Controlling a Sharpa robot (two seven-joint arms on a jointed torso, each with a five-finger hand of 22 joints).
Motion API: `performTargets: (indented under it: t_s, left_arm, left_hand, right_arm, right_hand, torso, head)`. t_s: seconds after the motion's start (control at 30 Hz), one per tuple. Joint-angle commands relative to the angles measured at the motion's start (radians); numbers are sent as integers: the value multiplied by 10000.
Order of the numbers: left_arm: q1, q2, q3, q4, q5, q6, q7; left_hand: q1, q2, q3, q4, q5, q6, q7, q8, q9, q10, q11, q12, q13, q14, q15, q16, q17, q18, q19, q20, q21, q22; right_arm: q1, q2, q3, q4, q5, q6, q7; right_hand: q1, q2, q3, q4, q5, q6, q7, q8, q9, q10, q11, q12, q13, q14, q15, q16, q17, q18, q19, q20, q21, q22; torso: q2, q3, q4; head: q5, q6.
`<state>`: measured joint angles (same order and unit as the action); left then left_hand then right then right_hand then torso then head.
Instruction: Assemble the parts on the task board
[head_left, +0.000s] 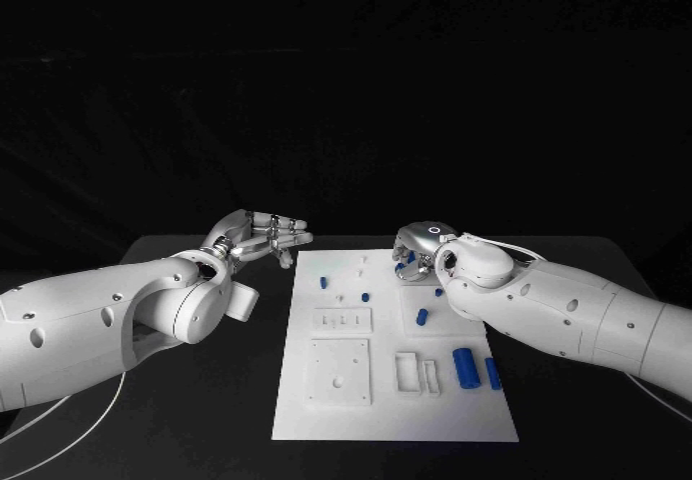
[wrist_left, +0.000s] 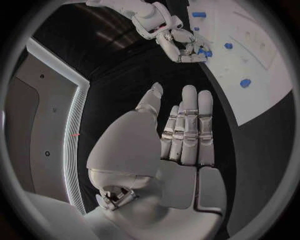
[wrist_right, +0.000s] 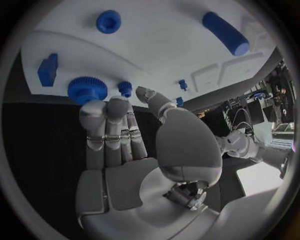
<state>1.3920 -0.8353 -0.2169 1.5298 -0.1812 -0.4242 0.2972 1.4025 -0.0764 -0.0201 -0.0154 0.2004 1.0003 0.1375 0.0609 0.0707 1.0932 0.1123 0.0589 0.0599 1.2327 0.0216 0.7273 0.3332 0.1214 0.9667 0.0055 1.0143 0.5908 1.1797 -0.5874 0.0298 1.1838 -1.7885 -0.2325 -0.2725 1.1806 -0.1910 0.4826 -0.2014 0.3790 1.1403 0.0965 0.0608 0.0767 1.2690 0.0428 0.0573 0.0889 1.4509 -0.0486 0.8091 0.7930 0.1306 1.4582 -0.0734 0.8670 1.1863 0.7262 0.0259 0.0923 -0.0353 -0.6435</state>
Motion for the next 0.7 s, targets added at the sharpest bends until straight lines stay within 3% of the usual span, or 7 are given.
performTargets:
  t_s: [0.03,0.27,0.7]
  left_arm:
    - [48,16,11,5,-59,114,38]
    - [48,20,10,-19,-55,104,36]
    - [48,15,10,-66,-53,87,34]
  left_hand:
    - [31,-100,22,105,-60,-56,14,23,10,-106,-1,24,18,-47,21,32,-17,127,-70,18,53,24]
    - [31,-100,22,105,-60,-56,14,23,10,-106,-1,24,18,-47,21,32,-17,127,-70,18,53,24]
    - [38,-104,29,148,-103,-46,2,22,9,-130,2,23,17,-50,25,39,-27,128,-69,21,45,37]
  right_arm:
    - [-48,20,-18,-36,-150,223,-20]
    - [-54,14,-18,-41,-147,143,-34]
    - [-56,-14,-18,69,-244,-559,-200]
  right_hand:
    - [-23,52,119,17,-73,88,16,30,0,79,23,29,11,-49,-37,53,-3,-43,215,-23,-67,55]
    - [31,132,547,-3,-387,266,-5,32,7,252,-31,31,65,-58,-73,74,14,-48,261,-57,-138,213]
    - [3,30,489,58,-230,337,-44,32,13,468,-111,35,252,-47,-125,80,21,-33,325,-102,-295,414]
  torso:
    - [11,-3,-1]
    - [14,-11,-5]
    - [14,-18,0]
  head:
    - [15,-13]
    - [60,-29]
    - [64,-11]
